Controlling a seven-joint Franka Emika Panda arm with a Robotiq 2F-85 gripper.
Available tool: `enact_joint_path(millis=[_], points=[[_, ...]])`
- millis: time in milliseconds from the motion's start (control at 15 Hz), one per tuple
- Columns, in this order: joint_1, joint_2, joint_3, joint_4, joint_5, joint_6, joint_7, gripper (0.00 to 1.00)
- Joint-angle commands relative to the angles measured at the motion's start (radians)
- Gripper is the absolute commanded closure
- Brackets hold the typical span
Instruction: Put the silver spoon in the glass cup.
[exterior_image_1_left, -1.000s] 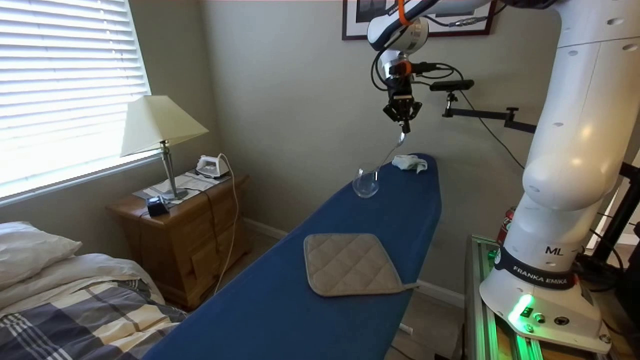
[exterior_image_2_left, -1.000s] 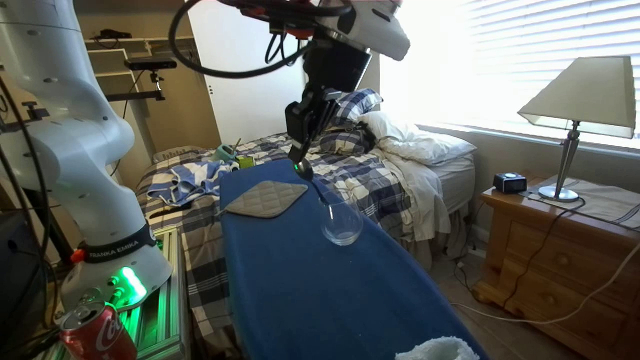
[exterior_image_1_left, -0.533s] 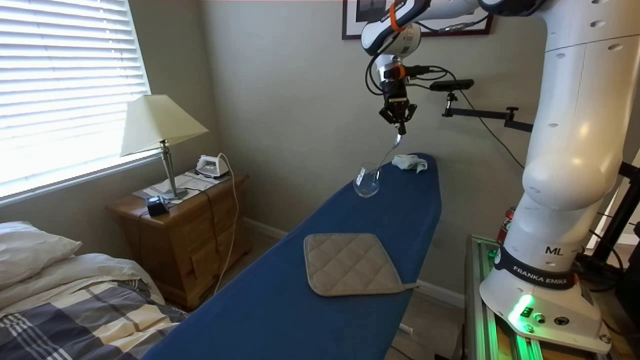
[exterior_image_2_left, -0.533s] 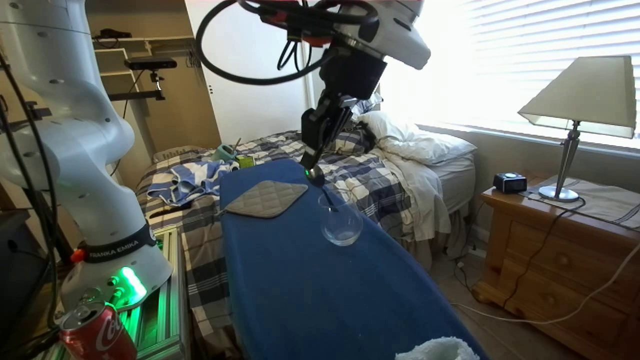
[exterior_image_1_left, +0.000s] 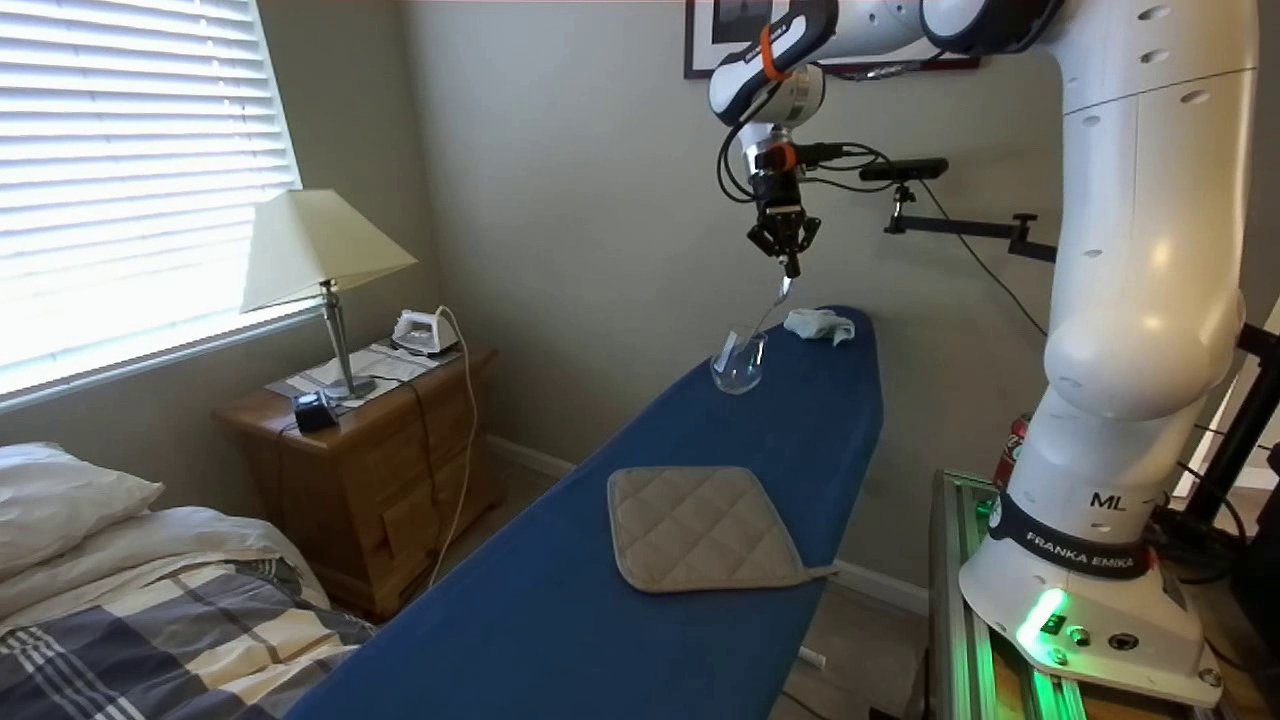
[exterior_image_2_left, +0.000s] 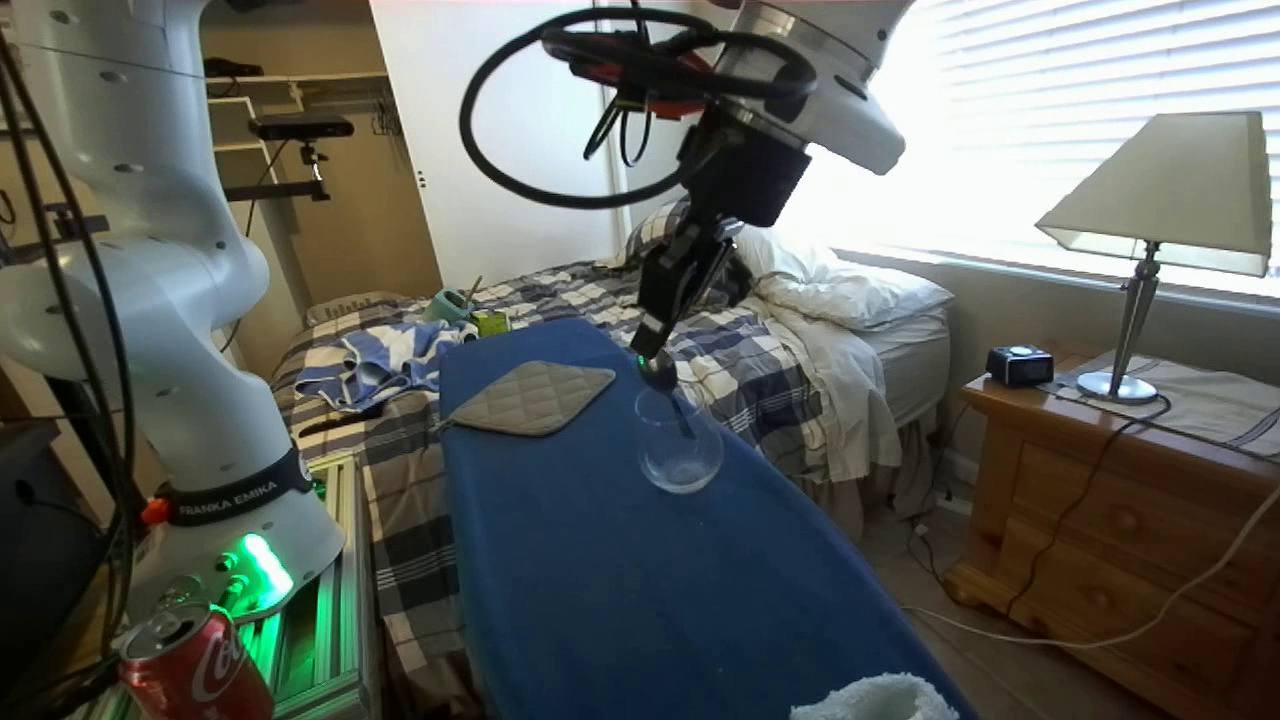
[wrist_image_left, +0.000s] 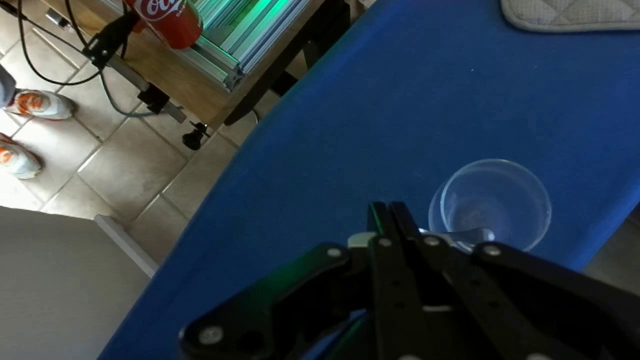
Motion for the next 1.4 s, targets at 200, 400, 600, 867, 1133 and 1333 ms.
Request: enact_joint_path(millis=[200, 400, 600, 867, 1133, 1333], points=[[-0.020, 0.098, 0.033, 0.100, 0.058, -0.037, -0.016, 0.99], [-0.019, 0.129, 0.043, 0.130, 0.062, -0.052, -0.008, 0.99], [-0.016, 0.158, 0.050, 0.157, 0.051, -0.081, 0.007, 0.99], [-0.012, 0.187, 0.055, 0.185, 0.043, -0.126, 0.022, 0.99], [-0.013, 0.212, 0.058, 0.212, 0.039, -0.131, 0.025, 0.98], [-0.014, 0.229, 0.061, 0.232, 0.040, -0.134, 0.024, 0.87]])
